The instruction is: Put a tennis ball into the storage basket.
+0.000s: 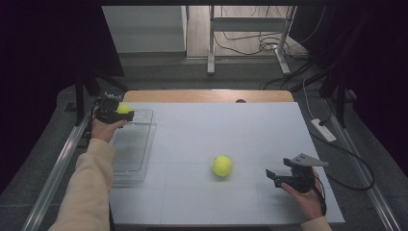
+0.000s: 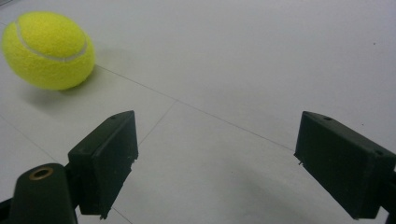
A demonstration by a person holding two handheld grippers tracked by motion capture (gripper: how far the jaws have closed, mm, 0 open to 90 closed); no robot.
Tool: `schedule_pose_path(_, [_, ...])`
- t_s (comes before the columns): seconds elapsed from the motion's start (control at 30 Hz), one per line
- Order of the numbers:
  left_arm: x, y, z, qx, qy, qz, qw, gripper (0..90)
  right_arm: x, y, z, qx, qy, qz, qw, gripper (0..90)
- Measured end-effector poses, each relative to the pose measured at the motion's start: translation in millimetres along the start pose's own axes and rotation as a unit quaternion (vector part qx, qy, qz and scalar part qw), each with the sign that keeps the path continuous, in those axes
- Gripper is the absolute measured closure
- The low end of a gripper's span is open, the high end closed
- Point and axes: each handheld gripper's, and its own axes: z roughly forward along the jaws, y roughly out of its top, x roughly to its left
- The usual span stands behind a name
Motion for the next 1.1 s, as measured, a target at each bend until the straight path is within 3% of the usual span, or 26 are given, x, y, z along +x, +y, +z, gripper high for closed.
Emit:
schedule_pose_path(0.77, [0.8,-6.7,19.8,0.060,0.008,0.015,0.9981,26.6,-0.4,-1.0,1.1,0.001,-0.002,-0.001,1.0000,13.3])
schedule_pose_path(1.1, [1.9,-8.3,22.9,0.071,0.010,0.013,0.9973,26.5,-0.4,-1.4,1.1,0.002,-0.002,-0.001,1.0000,13.3])
